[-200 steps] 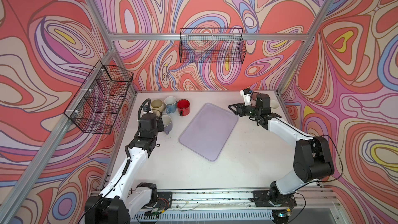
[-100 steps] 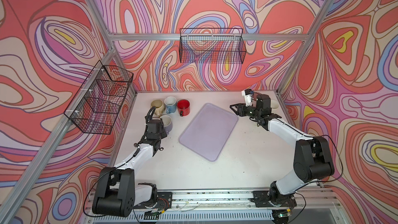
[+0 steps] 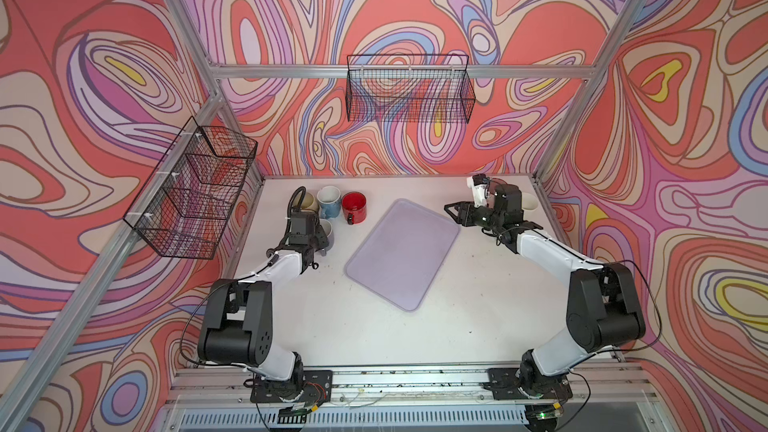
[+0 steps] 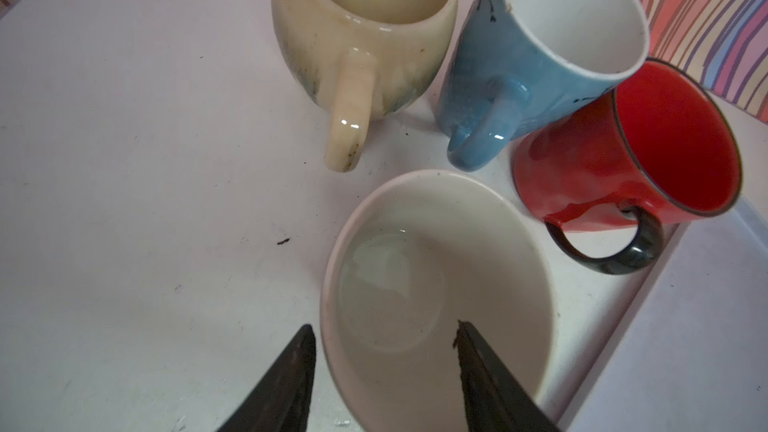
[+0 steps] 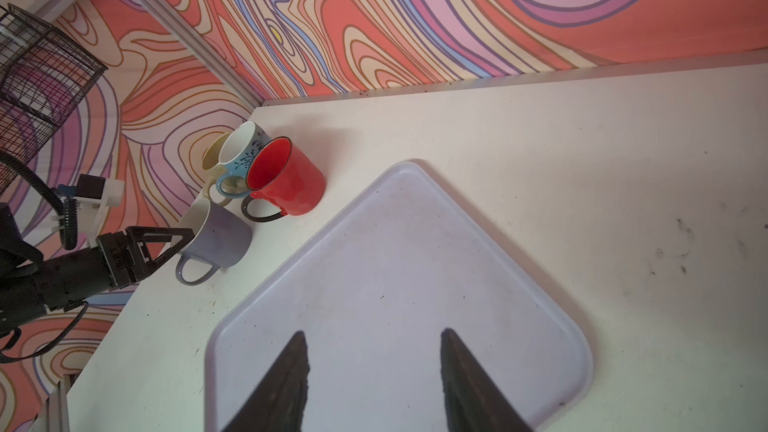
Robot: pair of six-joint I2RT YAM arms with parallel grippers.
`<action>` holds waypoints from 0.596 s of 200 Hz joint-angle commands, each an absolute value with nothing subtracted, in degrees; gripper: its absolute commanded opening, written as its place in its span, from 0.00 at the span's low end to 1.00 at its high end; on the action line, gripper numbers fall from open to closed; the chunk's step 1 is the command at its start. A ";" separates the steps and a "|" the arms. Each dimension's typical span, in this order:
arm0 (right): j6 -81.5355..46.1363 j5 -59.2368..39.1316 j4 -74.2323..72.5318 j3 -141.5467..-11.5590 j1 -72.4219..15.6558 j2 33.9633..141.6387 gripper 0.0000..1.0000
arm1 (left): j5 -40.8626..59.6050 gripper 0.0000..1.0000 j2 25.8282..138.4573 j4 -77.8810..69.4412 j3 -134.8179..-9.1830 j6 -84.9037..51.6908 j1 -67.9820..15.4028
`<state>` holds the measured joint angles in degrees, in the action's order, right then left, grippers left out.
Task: Turn the mug right side up
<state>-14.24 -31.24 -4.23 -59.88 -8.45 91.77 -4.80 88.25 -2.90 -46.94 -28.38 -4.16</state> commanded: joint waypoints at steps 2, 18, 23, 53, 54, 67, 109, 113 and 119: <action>-14.24 -30.17 -4.09 -59.06 -7.84 89.57 0.52 | -2.55 0.56 89.68 -3.66 -48.73 -29.27 -3.96; -14.23 -30.09 -4.10 -58.97 -7.72 89.64 0.52 | -1.89 0.56 90.49 -4.14 -49.63 -29.18 -3.96; -14.26 -30.08 -4.12 -59.00 -7.67 89.71 0.53 | -1.76 0.56 90.86 -4.21 -49.95 -29.18 -3.96; -14.33 -30.02 -4.39 -59.11 -7.65 90.00 0.52 | -0.91 0.56 93.08 -5.82 -51.30 -29.44 -3.95; -14.33 -29.99 -4.39 -59.13 -7.65 90.00 0.52 | -0.85 0.56 93.16 -5.90 -51.31 -29.53 -3.95; -14.21 -29.97 -4.20 -59.30 -7.65 90.11 0.53 | -0.45 0.56 94.23 -6.58 -52.09 -29.79 -3.94; -13.43 -29.57 -3.60 -60.12 -7.49 90.26 0.52 | 0.55 0.56 97.40 -8.57 -54.67 -30.76 -4.13; -13.35 -29.57 -3.52 -60.20 -7.48 90.31 0.52 | 0.61 0.56 97.62 -8.61 -54.89 -30.78 -4.21; -13.35 -29.57 -3.35 -60.37 -7.45 90.40 0.52 | 0.82 0.56 97.77 -8.78 -55.22 -30.80 -4.28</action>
<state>-14.15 -30.41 -4.16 -59.75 -7.88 91.00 -0.80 96.23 -6.70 -52.93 -29.47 -4.08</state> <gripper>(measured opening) 0.524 0.562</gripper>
